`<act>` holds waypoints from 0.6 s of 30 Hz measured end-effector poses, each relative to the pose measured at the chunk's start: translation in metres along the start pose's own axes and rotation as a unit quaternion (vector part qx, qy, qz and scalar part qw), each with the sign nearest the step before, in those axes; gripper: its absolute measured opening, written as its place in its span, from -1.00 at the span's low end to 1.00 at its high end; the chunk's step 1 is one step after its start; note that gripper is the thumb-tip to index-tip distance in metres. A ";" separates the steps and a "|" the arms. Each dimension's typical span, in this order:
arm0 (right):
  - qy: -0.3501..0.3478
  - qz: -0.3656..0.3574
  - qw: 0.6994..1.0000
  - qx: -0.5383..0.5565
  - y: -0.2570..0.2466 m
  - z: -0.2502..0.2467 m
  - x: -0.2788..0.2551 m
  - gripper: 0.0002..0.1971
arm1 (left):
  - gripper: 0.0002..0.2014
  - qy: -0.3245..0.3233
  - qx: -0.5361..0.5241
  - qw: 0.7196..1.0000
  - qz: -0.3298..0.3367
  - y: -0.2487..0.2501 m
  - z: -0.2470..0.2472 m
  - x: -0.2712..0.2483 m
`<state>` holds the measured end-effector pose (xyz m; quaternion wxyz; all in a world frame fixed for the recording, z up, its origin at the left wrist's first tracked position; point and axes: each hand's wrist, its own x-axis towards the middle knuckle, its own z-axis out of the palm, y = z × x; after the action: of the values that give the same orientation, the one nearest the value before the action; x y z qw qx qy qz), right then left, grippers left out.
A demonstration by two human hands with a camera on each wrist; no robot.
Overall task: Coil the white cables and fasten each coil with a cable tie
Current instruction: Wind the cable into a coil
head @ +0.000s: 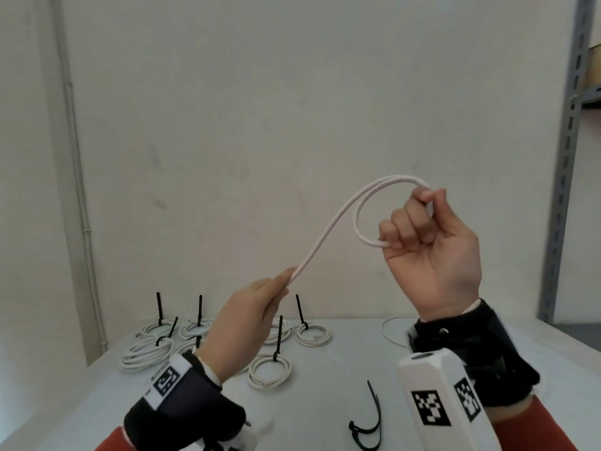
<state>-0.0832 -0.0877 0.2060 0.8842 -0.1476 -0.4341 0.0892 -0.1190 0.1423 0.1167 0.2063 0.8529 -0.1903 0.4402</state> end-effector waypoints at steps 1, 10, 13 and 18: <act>0.005 -0.016 1.000 0.003 -0.002 0.001 0.002 -0.57 | -0.63 -0.008 0.032 0.999 0.010 0.001 0.001 -0.004; 0.019 -0.035 0.994 -0.102 0.025 0.001 0.024 -0.72 | -0.63 -0.036 0.263 0.955 0.134 0.025 -0.011 -0.014; 0.024 -0.026 0.982 -0.185 0.040 -0.002 0.024 -0.78 | -0.64 -0.040 0.272 0.947 0.164 0.031 -0.018 -0.013; -0.026 0.043 0.897 -0.439 0.061 -0.011 0.017 -0.82 | -0.71 -0.068 0.249 0.947 0.194 0.033 -0.023 -0.014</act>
<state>-0.0655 -0.0278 0.1915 0.7135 -0.5371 -0.4448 -0.0683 -0.1588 0.1285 0.1232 -0.1152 0.8517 -0.2498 0.4460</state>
